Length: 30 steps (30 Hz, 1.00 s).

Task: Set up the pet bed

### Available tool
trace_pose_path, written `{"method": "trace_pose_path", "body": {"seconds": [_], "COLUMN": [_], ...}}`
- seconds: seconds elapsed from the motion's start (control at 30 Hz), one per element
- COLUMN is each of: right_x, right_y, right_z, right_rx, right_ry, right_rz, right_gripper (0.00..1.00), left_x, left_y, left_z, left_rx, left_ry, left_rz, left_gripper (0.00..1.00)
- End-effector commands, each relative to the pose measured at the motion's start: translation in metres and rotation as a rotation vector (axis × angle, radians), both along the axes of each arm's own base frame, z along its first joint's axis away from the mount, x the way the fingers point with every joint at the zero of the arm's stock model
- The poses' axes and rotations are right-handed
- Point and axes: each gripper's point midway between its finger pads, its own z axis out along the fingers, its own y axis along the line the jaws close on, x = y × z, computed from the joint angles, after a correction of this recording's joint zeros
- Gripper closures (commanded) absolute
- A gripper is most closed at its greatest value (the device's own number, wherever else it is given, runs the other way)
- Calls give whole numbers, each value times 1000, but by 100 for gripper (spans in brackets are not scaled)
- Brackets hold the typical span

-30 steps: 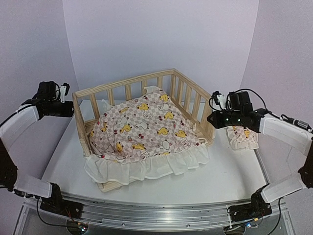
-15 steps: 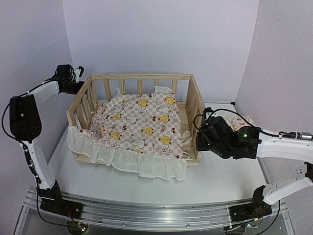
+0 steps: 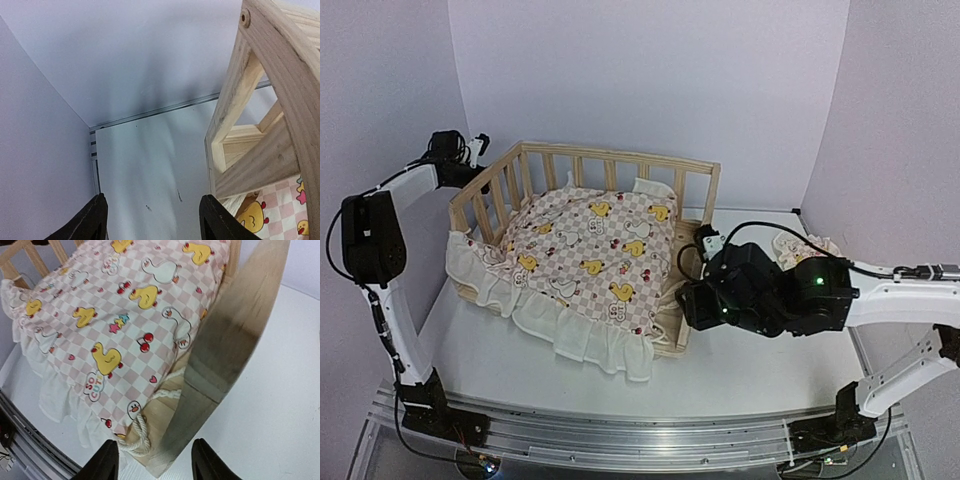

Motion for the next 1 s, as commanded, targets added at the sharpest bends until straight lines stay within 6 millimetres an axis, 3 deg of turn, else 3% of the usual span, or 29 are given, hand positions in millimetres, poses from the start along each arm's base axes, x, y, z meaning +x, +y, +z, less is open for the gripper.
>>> {"method": "trace_pose_path", "body": {"seconds": [0.0,0.1,0.2,0.27,0.37,0.43,0.53,0.6,0.7,0.77,0.9,0.97], "right_x": [-4,-5,-5,-2,7,12,20,30,67,94,123,136], "right_y": [0,13,22,15,0,-8,-9,-6,-18,-36,-70,-99], "right_z": [55,82,104,114,145,164,185,195,196,188,188,184], "right_rx": [130,137,113,91,133,147,93,62,89,86,112,136], "right_ry": [-72,-98,-121,-139,-195,-242,-321,-334,-213,-155,-111,-85], "right_rz": [43,99,146,119,31,-6,-9,4,-14,-75,-153,-221], "right_gripper": [46,41,36,35,34,34,31,31,30,31,31,31], "left_x": [-29,-32,-43,-56,-79,-102,-153,-203,-265,-296,-339,-357], "left_y": [-17,3,3,0,-7,-23,-61,-96,-146,-184,-234,-260], "left_z": [73,96,119,137,166,185,199,207,186,157,116,99], "left_rx": [46,38,64,78,96,94,54,2,-40,-32,-73,-50], "left_ry": [-149,-185,-229,-271,-334,-371,-392,-409,-327,-217,-55,-4], "left_rz": [-99,-51,-71,-87,-125,-213,-443,-667,-929,-1047,-1182,-1254], "left_gripper": [35,35,35,34,35,35,40,42,39,38,37,37]}}
